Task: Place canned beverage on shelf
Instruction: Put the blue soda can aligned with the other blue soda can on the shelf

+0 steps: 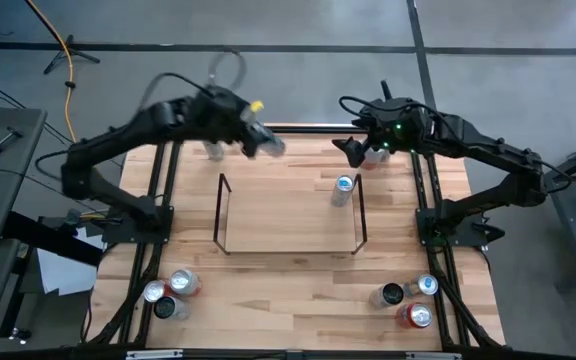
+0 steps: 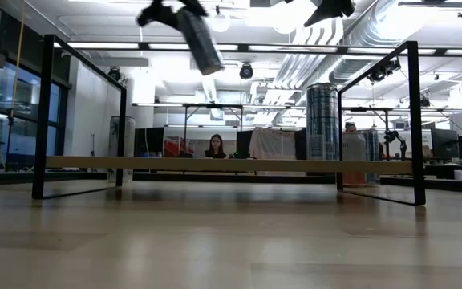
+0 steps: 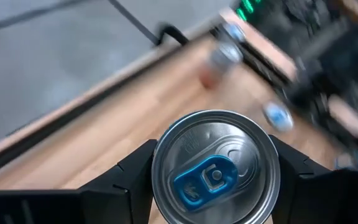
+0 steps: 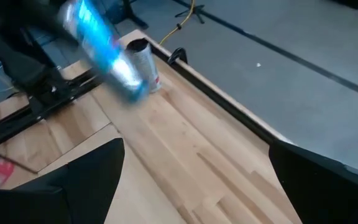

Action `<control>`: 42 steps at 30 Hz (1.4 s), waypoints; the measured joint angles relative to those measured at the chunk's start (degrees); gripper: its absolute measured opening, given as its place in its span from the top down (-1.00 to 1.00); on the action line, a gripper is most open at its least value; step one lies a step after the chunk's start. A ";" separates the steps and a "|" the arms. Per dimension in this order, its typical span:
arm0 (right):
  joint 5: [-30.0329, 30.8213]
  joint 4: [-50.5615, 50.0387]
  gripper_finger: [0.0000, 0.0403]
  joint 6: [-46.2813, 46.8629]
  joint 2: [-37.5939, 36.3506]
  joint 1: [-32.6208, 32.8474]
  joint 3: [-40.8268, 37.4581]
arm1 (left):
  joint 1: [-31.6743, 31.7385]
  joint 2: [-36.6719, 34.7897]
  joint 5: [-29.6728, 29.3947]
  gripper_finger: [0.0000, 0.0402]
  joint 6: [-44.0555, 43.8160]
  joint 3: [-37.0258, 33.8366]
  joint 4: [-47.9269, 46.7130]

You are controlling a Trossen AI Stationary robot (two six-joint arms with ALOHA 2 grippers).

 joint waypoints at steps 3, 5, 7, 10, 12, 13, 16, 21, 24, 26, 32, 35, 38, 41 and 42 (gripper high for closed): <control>1.12 0.67 -0.92 0.01 0.00 0.00 0.00 | -4.16 4.68 0.50 0.08 2.58 1.89 0.06; 1.35 1.10 -0.92 0.02 -0.01 0.00 0.00 | -6.44 7.71 0.45 0.08 4.03 3.19 0.30; 1.46 1.06 -0.92 0.38 0.01 0.00 0.00 | -8.37 10.44 0.40 0.08 5.03 4.59 0.08; 2.37 0.99 -0.92 1.29 -0.17 0.00 0.00 | -10.88 13.62 0.65 0.08 8.07 6.45 0.31; 3.34 0.96 -0.92 1.35 -0.49 0.00 0.00 | -12.27 15.00 1.74 0.08 10.20 6.69 0.16; 3.59 0.89 -0.92 1.50 -0.77 0.00 0.00 | -12.95 15.63 2.14 0.08 11.09 6.72 -0.07; 3.99 0.60 -0.92 3.09 -1.37 -0.02 0.00 | -14.61 17.68 2.37 0.08 13.76 6.72 -1.34; 3.95 0.18 -0.92 3.96 -1.57 -0.02 0.00 | -16.40 21.35 3.54 0.08 16.47 6.72 -1.66; 3.91 -0.28 -0.92 4.94 -1.48 -0.02 0.00 | -17.03 23.96 5.65 0.08 16.53 6.72 -1.36; 3.85 -0.65 -0.92 5.02 -1.44 -0.02 0.00 | -17.41 25.50 6.48 0.08 16.51 6.74 -1.37; 3.82 -0.67 -0.92 5.00 -1.46 -0.02 0.00 | -18.05 28.23 6.65 -0.02 16.49 6.74 -1.27; 3.82 -0.69 -0.92 5.00 -1.46 -0.02 0.00 | -18.25 28.13 6.61 -0.09 16.51 6.72 -0.76; 3.82 -0.69 -0.92 4.90 -1.46 -0.02 0.00 | -18.23 28.13 6.57 -0.10 16.48 6.74 0.43; 3.82 -0.70 -0.92 4.82 -1.46 -0.02 0.00 | -18.23 28.13 6.04 -0.11 15.97 6.72 0.39; 3.82 -0.69 -0.92 4.82 -1.46 -0.02 0.00 | -18.23 28.13 6.06 -0.12 15.99 6.72 0.38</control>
